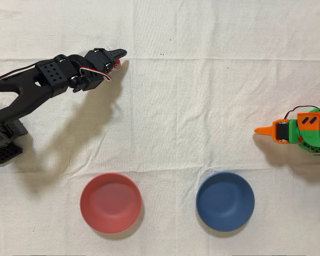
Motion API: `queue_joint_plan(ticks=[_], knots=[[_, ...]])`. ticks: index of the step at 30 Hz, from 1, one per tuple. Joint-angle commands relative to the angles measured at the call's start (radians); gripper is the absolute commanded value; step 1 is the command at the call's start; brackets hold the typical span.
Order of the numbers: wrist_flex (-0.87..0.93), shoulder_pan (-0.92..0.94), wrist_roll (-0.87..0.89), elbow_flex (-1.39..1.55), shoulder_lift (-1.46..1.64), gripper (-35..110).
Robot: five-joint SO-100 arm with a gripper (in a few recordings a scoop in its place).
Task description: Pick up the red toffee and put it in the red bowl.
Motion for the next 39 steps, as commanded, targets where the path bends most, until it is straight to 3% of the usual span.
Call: queue_joint_plan(ticks=[1, 25, 39], knots=[[0.000, -0.005, -0.008, -0.009, 0.035, 28], [0.066, -0.034, 0.014, 0.032, 0.143, 26], [0.057, -0.048, 0.021, 0.009, 0.120, 13]])
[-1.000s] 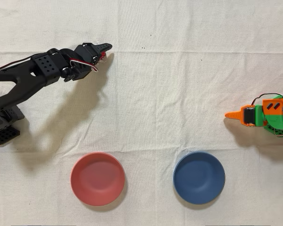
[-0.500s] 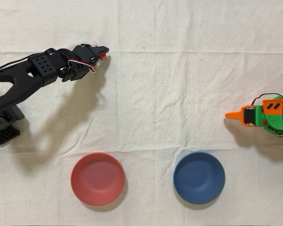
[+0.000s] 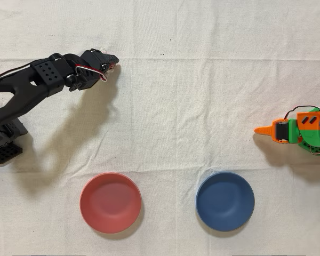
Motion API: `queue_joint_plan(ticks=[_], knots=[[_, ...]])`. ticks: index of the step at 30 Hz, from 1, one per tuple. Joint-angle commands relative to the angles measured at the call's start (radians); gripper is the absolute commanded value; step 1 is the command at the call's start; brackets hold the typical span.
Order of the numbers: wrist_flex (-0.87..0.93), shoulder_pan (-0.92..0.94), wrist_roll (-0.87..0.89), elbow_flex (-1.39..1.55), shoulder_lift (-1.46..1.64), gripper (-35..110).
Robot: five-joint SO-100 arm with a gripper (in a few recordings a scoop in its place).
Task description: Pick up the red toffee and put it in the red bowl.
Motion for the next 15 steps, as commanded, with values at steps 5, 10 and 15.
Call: queue_joint_plan(ticks=[5, 10, 15], knots=[[0.009, -0.018, -0.015, -0.040, 0.055, 11], [0.005, -0.017, -0.011, -0.026, 0.058, 8], [0.000, -0.017, -0.011, -0.020, 0.063, 7]])
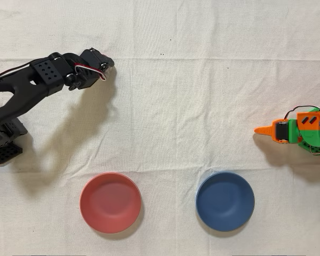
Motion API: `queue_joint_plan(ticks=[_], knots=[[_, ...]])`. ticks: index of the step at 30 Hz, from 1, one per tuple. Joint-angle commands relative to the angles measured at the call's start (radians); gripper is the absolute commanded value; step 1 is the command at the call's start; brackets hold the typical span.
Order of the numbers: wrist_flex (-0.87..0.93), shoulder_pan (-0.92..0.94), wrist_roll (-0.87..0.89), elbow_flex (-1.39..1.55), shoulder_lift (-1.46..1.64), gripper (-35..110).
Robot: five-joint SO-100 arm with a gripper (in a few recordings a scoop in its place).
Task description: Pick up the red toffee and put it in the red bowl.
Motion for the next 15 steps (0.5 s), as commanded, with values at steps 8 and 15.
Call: queue_joint_plan(ticks=[8, 15], knots=[[0.028, -0.015, -0.020, -0.025, 0.067, 21], [0.067, -0.015, -0.038, 0.011, 0.143, 23]])
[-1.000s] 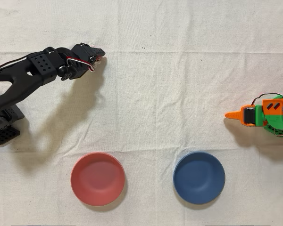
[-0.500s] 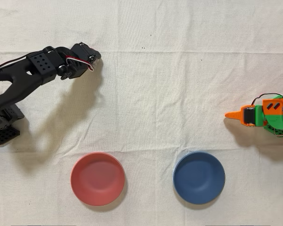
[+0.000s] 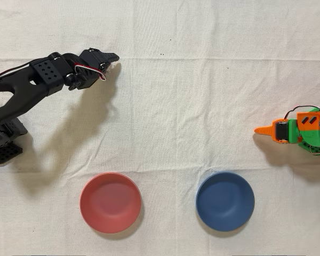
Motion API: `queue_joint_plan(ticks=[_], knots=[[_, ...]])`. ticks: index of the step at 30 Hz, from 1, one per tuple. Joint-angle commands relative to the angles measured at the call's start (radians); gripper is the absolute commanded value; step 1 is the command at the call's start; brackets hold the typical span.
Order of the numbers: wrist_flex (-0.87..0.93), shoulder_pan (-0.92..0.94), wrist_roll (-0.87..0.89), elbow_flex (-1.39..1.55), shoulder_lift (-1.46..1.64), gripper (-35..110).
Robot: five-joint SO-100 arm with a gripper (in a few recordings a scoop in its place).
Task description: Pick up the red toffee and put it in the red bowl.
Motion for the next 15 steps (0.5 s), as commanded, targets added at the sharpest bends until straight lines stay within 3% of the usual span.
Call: queue_joint_plan(ticks=[1, 15], knots=[[0.032, -0.015, -0.020, 0.011, 0.133, 23], [0.067, -0.037, -0.002, 0.040, 0.196, 24]])
